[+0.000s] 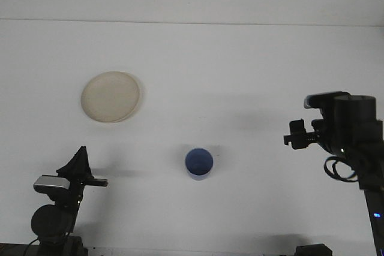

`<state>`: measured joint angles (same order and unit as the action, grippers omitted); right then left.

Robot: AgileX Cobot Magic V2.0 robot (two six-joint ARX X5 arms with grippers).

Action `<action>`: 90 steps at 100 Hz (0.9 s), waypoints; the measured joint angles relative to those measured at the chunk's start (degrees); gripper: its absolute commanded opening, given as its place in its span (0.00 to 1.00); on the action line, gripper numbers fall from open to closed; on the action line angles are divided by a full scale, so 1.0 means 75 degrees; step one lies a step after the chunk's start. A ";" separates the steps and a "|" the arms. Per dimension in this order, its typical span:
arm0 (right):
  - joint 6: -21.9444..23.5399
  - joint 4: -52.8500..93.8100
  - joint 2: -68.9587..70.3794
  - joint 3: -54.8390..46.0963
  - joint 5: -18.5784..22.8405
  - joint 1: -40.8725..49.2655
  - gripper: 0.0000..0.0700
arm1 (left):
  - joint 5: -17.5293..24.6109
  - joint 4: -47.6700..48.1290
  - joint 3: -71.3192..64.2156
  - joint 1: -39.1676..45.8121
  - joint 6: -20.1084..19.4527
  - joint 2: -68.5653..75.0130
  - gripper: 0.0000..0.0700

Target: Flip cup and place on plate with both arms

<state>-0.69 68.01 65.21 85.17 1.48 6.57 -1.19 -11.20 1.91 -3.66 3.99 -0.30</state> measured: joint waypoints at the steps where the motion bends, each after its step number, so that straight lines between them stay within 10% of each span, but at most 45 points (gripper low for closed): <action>1: -0.0003 -0.0055 -0.0087 -0.0087 0.0000 -0.0038 0.64 | 0.0000 0.0000 0.0000 0.0000 0.0000 0.0000 0.02; 90: 0.0213 -0.6729 -0.5438 -0.7166 0.0047 -0.0382 0.64 | 0.0000 0.0000 0.0000 0.0000 0.0000 0.0000 0.02</action>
<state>0.91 17.54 24.43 31.42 1.83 3.70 -1.19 -11.20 1.91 -3.66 3.99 -0.30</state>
